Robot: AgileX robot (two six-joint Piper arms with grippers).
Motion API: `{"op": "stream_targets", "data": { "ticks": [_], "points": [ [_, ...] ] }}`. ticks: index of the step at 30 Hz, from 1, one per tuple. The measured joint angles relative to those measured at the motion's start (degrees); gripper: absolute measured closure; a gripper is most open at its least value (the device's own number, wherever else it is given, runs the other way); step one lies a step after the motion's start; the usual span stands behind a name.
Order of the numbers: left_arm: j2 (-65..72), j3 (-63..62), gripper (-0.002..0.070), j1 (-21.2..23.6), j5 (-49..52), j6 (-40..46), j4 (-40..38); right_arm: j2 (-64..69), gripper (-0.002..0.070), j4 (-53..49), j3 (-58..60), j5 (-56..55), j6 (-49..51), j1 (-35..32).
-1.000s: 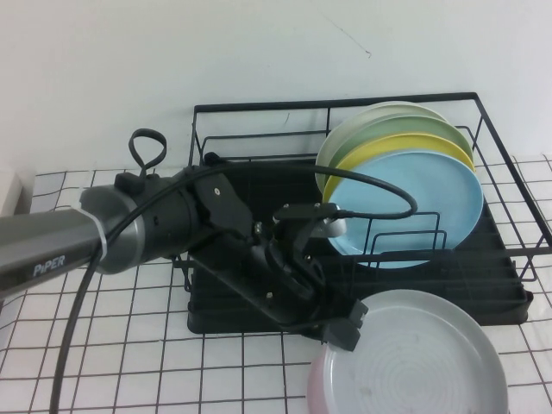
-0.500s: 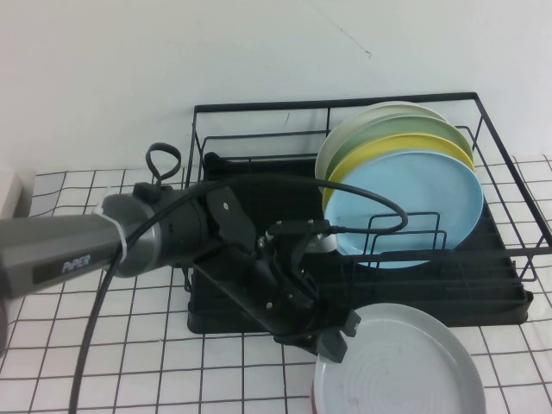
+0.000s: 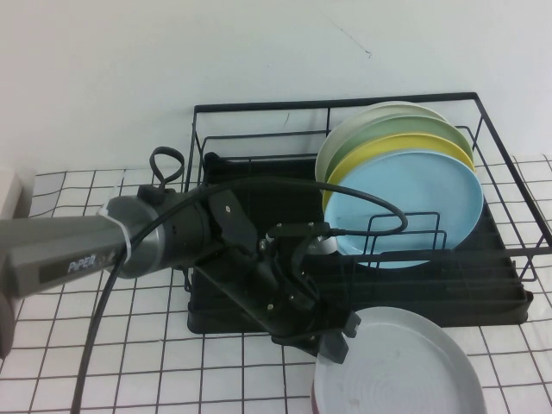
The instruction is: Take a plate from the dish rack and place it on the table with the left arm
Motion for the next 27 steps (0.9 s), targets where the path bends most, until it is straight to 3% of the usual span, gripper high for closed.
{"op": "stream_targets", "data": {
  "ticks": [6,10,14,20,27],
  "points": [
    [0.1,0.0,0.0293,1.3,0.4,1.2,-4.4,0.0,0.0678,0.0,0.0,0.0,0.0,0.0],
    [0.1,-0.2,0.0228,2.7,3.9,4.0,-9.3,0.0,0.0678,0.0,0.0,0.0,0.0,0.0],
    [-0.1,-2.9,0.0309,3.4,9.3,5.1,-9.8,0.0,0.0678,0.0,0.0,0.0,0.0,0.0],
    [-3.6,-7.8,0.0606,3.4,13.6,4.9,-2.3,0.0,0.0678,0.0,0.0,0.0,0.0,0.0],
    [-12.5,-9.6,0.0671,3.4,10.7,5.4,6.3,0.0,0.0678,0.0,0.0,0.0,0.0,0.0]
  ]
}}
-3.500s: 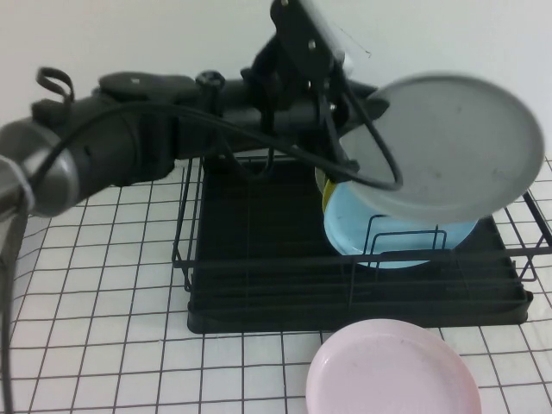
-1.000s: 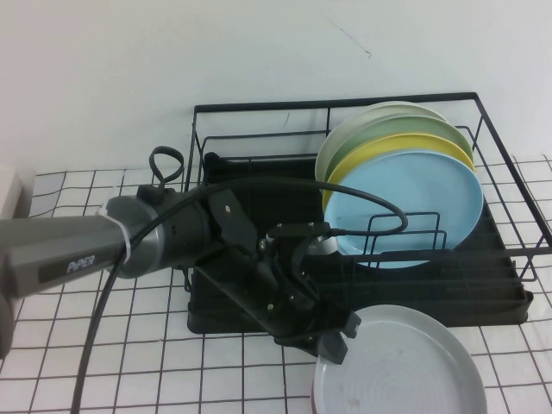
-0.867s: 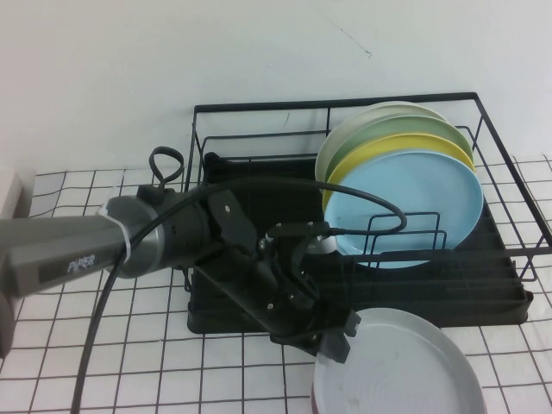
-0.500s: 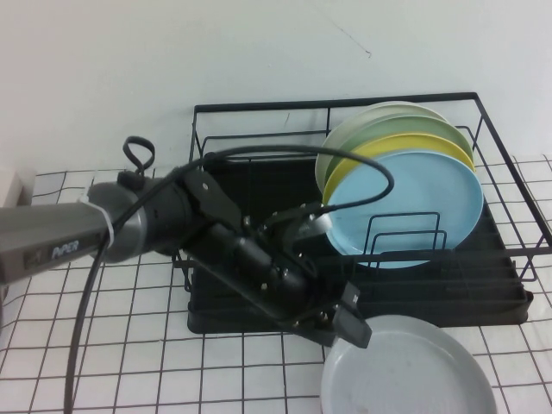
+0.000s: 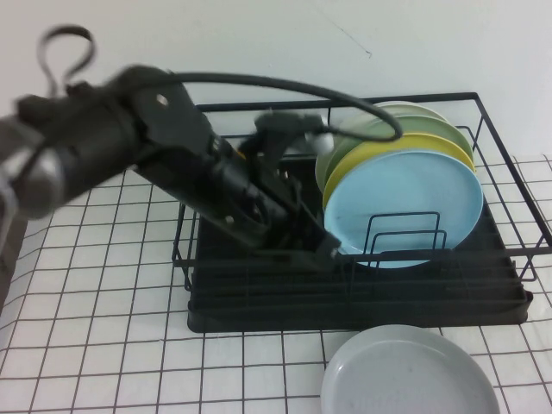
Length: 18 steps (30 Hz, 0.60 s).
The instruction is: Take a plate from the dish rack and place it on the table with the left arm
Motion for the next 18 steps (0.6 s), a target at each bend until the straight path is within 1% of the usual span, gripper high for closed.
{"op": "stream_targets", "data": {
  "ticks": [4,7,13,18],
  "points": [
    [-8.3,2.9,0.0673,0.0,-5.2,2.7,0.0,0.0,0.0678,0.0,0.0,0.0,0.0,0.0],
    [-15.0,7.7,0.0673,0.0,-9.4,4.0,0.0,0.0,0.0678,0.0,0.0,0.0,0.0,0.0],
    [-29.0,19.8,0.0673,0.0,-18.1,6.9,-0.4,0.0,0.0678,0.0,0.0,0.0,0.0,0.0],
    [-41.8,32.3,0.0673,0.0,-29.4,11.6,-3.2,0.0,0.0678,0.0,0.0,0.0,0.0,0.0]
  ]
}}
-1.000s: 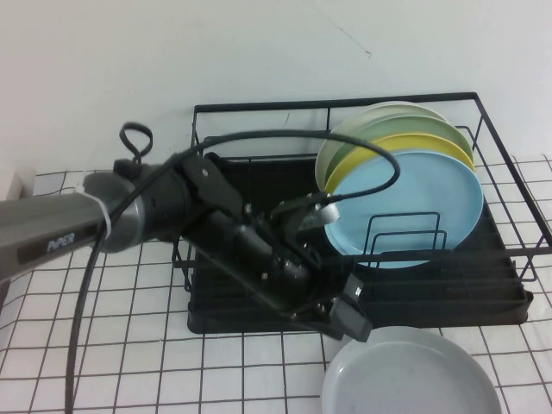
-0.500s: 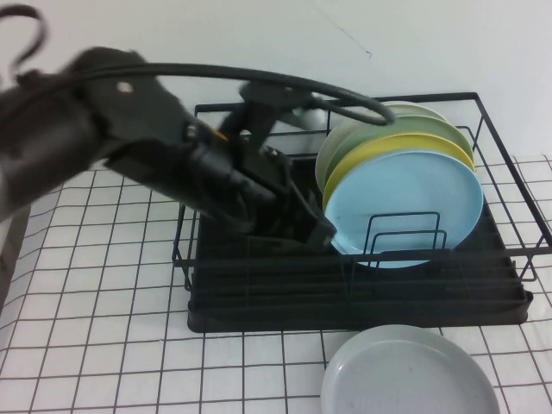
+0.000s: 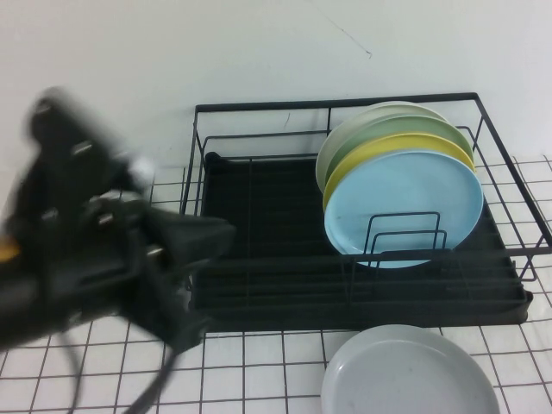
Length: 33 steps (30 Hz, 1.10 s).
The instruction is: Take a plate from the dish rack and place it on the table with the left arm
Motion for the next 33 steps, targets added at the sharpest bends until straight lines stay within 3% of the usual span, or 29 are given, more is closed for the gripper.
{"op": "stream_targets", "data": {
  "ticks": [8,18,25,30,33],
  "points": [
    [-15.4,13.8,0.0674,0.0,-9.0,2.8,-1.8,0.0,0.0678,0.0,0.0,0.0,0.0,0.0],
    [-18.7,21.8,0.0676,0.0,-11.2,5.2,-2.0,0.0,0.0678,0.0,0.0,0.0,0.0,0.0],
    [-21.8,31.5,0.0676,0.0,-24.3,5.7,-5.3,0.0,0.0678,0.0,0.0,0.0,0.0,0.0],
    [-32.5,41.5,0.0677,0.8,-33.3,3.3,-3.1,0.0,0.0678,0.0,0.0,0.0,0.0,0.0],
    [-38.7,45.4,0.0677,3.5,-34.8,-1.5,3.9,0.0,0.0678,0.0,0.0,0.0,0.0,0.0]
  ]
}}
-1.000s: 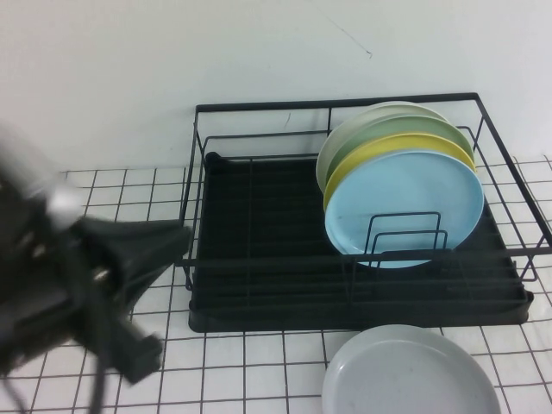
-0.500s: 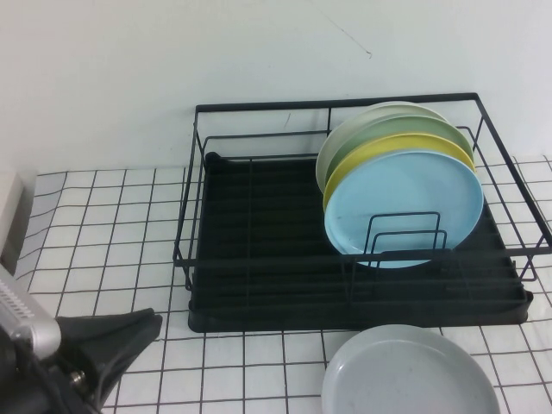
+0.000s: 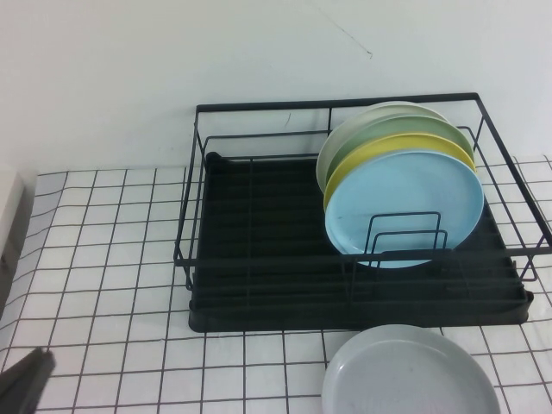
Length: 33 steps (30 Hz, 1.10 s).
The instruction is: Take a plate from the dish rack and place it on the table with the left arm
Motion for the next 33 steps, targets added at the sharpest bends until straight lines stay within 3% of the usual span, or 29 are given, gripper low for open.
{"op": "stream_targets", "data": {
  "ticks": [9,13,24,33],
  "points": [
    [-12.1,3.9,0.0677,17.9,0.5,-16.8,19.1,0.0,0.0678,0.0,0.0,0.0,0.0,0.0],
    [-16.6,3.9,0.0677,22.9,5.9,-25.1,29.0,0.0,0.0678,0.0,0.0,0.0,0.0,0.0],
    [-17.5,3.9,0.0677,25.1,25.7,-27.9,32.7,0.0,0.0678,0.0,0.0,0.0,0.0,0.0],
    [-17.5,3.7,0.0677,25.1,27.9,-27.9,32.8,0.0,0.0678,0.0,0.0,0.0,0.0,0.0]
  ]
}}
